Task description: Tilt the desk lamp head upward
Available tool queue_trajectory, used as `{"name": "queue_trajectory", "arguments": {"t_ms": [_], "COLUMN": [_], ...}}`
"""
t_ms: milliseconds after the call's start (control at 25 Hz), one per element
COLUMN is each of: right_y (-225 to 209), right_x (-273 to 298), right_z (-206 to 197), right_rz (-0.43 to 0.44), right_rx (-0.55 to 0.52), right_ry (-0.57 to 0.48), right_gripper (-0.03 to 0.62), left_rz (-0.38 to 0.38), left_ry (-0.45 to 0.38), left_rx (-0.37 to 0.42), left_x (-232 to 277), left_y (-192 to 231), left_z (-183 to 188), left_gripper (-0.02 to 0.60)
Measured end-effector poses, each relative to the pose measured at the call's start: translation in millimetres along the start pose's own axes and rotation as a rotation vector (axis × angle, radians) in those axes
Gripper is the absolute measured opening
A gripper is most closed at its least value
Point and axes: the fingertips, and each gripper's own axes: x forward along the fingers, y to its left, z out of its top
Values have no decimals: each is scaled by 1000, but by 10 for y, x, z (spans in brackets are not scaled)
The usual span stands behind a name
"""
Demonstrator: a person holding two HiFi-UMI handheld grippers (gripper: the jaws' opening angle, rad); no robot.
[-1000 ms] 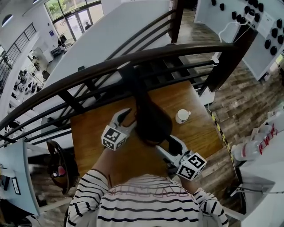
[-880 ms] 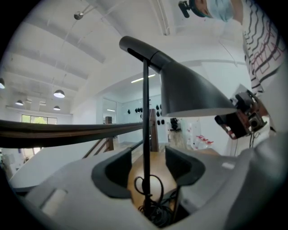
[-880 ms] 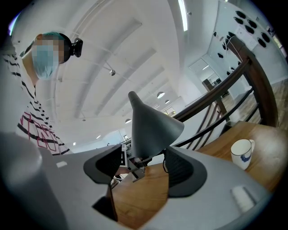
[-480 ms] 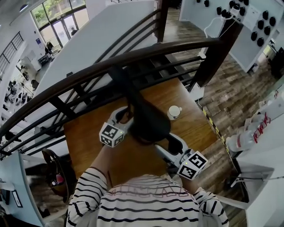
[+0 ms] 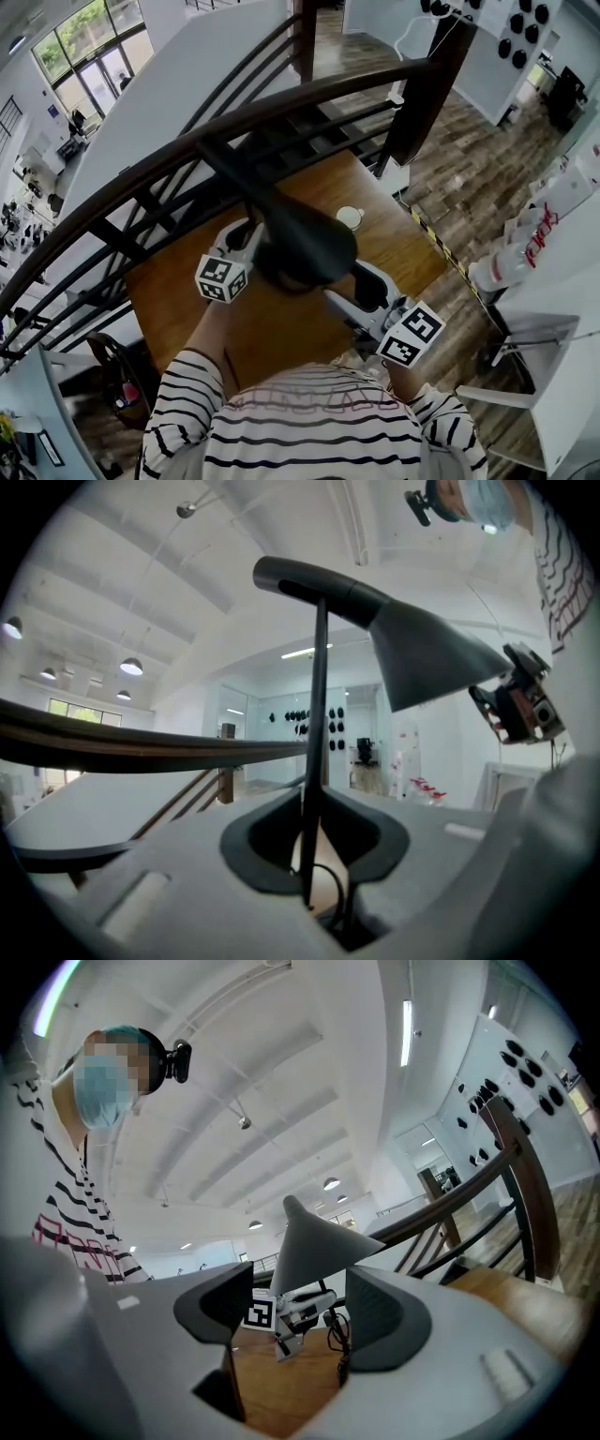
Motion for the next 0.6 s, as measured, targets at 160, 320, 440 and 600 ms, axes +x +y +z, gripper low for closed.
{"name": "queue_trajectory", "arguments": {"t_ms": [160, 320, 440, 600], "right_y": [93, 142, 193, 253], "right_x": [-27, -90, -113, -125], "right_z": [121, 247, 360, 520], "right_rz": [-10, -17, -24, -41], "right_rx": [-31, -50, -62, -98], "right_ry": [-22, -42, -57, -58], "right_gripper": [293, 293, 295, 295], "left_rz": [-5, -8, -18, -17], "left_ry": [-7, -6, 5, 17], "left_rx": [-31, -25, 3, 1], "left_x": [-39, -38, -39, -27], "left_y": [20, -10, -16, -15], "left_z": [-1, -29, -46, -44], "left_gripper": [58, 57, 54, 55]}}
